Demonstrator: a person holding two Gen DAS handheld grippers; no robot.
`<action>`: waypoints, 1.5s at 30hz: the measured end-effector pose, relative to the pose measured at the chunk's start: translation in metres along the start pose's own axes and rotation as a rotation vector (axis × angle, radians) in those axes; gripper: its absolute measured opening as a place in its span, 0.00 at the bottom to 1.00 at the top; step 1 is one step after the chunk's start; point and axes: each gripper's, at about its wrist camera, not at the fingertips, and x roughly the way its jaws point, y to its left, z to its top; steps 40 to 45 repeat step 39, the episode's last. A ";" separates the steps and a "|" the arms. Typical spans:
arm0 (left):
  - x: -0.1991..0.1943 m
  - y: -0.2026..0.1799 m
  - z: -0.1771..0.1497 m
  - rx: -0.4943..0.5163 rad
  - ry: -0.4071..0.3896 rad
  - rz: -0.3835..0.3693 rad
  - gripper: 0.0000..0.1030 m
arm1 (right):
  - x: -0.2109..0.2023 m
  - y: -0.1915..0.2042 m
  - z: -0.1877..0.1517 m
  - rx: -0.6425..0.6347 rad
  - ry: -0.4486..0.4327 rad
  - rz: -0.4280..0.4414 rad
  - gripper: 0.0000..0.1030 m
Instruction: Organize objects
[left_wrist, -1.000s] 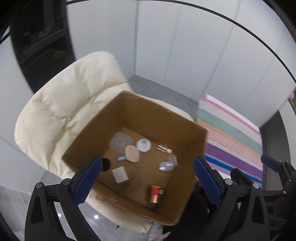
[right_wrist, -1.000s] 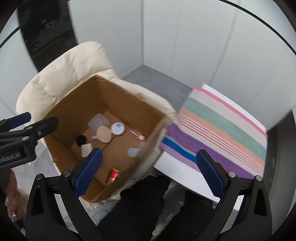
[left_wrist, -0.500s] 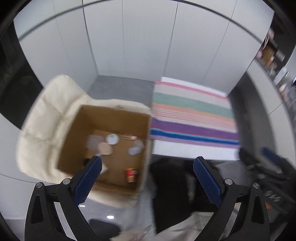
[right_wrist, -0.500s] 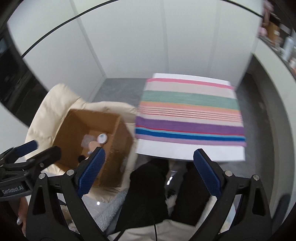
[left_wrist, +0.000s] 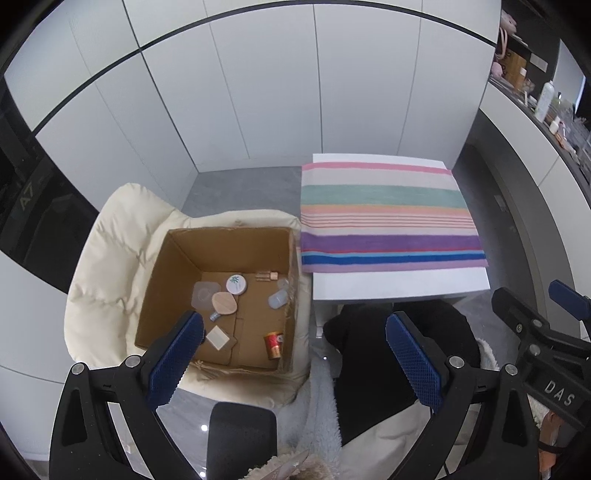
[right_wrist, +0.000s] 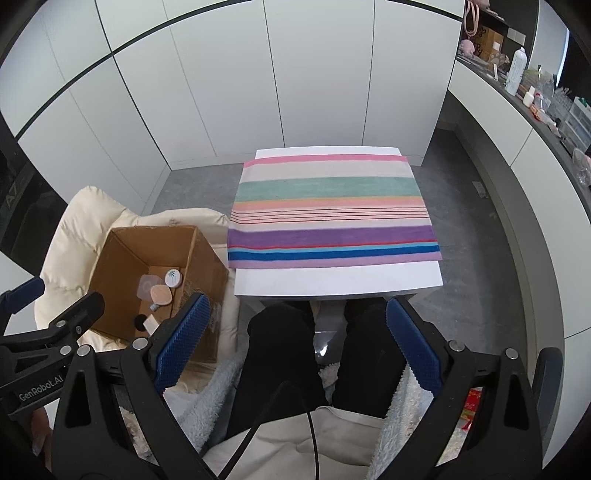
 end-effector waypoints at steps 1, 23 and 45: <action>0.002 -0.001 0.000 -0.001 0.004 -0.003 0.97 | 0.000 0.000 -0.002 -0.006 0.001 0.001 0.95; 0.001 -0.001 -0.005 -0.028 0.003 -0.017 0.97 | 0.004 0.006 -0.008 -0.035 0.013 0.012 0.95; 0.004 0.002 -0.004 -0.032 0.004 -0.026 0.97 | 0.006 0.006 -0.008 -0.039 0.017 0.019 0.95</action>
